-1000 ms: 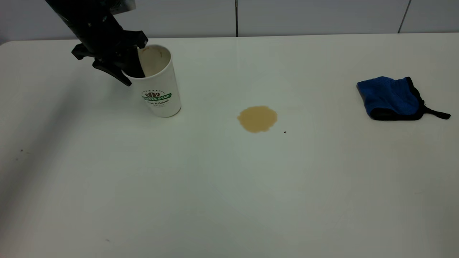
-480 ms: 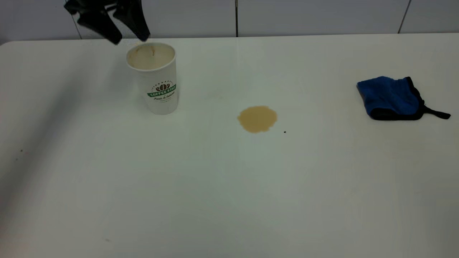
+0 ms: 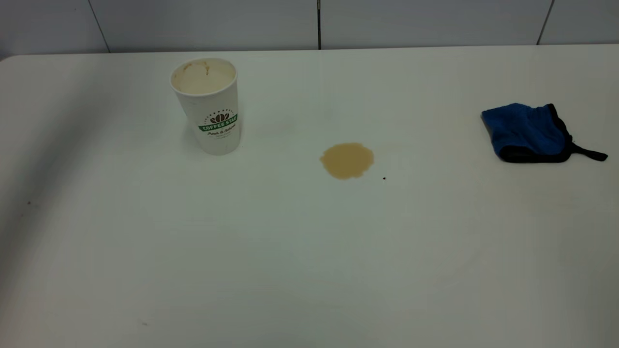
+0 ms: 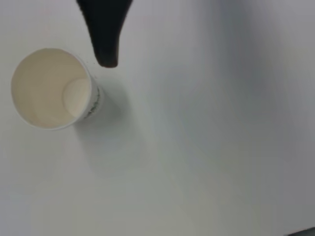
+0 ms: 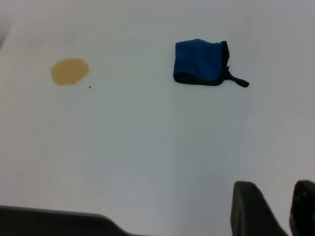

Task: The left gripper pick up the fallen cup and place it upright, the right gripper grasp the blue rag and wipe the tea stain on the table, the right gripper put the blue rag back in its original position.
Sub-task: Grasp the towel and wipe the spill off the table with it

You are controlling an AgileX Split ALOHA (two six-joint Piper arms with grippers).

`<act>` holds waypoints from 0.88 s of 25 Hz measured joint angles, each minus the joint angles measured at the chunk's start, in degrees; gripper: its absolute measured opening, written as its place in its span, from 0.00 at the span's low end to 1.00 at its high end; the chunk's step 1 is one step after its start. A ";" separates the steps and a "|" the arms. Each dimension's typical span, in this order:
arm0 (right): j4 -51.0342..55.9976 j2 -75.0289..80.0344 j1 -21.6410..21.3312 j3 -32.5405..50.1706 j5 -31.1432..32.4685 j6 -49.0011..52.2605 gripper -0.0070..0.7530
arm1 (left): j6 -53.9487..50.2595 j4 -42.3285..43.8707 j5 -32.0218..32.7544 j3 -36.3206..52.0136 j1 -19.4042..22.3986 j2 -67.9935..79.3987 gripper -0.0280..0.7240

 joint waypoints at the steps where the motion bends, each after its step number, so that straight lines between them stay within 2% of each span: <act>1: 0.00 0.00 0.00 0.00 0.00 0.00 0.32 | -2.10 1.22 0.00 0.00 0.00 -0.86 0.79; 5: 0.00 0.00 0.00 0.00 0.00 0.00 0.32 | -9.21 5.21 0.00 1.13 0.00 -5.17 0.79; 8: 0.00 0.00 0.00 0.00 0.00 0.00 0.32 | -10.00 5.72 0.00 7.56 0.00 -11.40 0.79; 14: 0.00 0.00 0.00 0.00 0.00 0.00 0.32 | -6.39 5.79 0.00 28.35 0.00 -26.58 0.79; 22: 0.00 0.00 0.00 0.00 0.00 0.00 0.32 | -6.07 7.92 0.00 63.34 0.00 -48.61 0.79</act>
